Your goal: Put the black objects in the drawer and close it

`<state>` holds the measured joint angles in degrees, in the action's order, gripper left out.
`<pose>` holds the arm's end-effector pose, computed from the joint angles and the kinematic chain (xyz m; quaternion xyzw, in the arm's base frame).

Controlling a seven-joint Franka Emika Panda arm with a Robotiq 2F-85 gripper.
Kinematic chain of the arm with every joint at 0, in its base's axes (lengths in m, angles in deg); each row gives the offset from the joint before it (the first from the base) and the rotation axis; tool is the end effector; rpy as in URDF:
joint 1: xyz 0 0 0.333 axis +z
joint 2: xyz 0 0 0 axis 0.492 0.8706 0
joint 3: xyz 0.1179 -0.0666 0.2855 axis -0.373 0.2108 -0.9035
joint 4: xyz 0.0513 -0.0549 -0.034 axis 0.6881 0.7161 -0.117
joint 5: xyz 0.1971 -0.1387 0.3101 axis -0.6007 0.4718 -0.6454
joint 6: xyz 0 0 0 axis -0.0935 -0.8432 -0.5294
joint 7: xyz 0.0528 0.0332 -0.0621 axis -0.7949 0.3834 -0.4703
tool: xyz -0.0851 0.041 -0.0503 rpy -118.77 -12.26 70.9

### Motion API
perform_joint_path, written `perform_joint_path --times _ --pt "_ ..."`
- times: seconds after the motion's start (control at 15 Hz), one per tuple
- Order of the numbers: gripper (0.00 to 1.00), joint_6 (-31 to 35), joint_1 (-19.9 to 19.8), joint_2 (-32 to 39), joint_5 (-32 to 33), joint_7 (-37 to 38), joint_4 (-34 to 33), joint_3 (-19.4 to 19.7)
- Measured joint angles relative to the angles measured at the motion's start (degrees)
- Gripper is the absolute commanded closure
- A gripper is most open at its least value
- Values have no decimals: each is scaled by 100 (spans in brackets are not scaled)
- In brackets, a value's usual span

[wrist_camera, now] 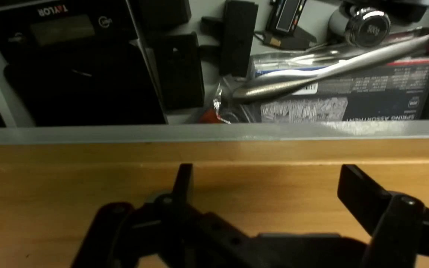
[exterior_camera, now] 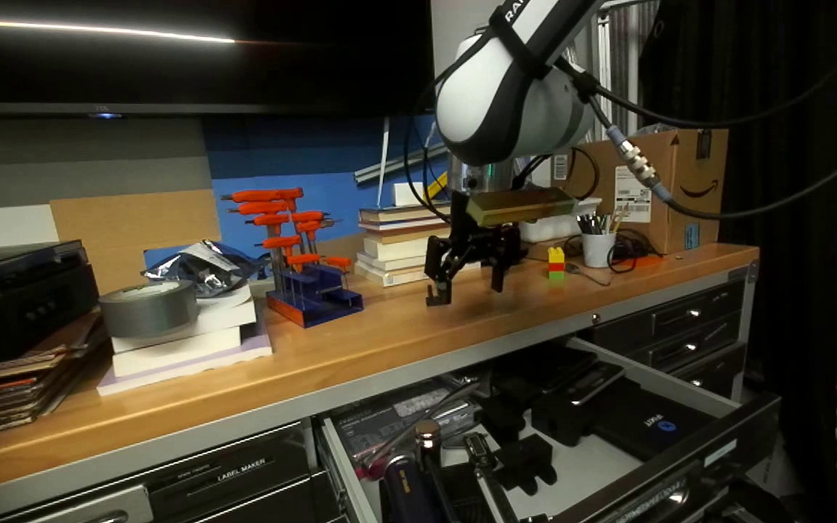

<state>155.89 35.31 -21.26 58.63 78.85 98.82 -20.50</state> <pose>0.5578 0.1028 0.3857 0.9935 0.0243 0.1106 0.0134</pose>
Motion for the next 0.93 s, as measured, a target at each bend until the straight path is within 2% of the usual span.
perform_joint_path --times 0.4,0.93 --pt "0 -127 10 945 200 588 -1327 75" --pt "0 -121 96 2180 200 887 -2757 447"
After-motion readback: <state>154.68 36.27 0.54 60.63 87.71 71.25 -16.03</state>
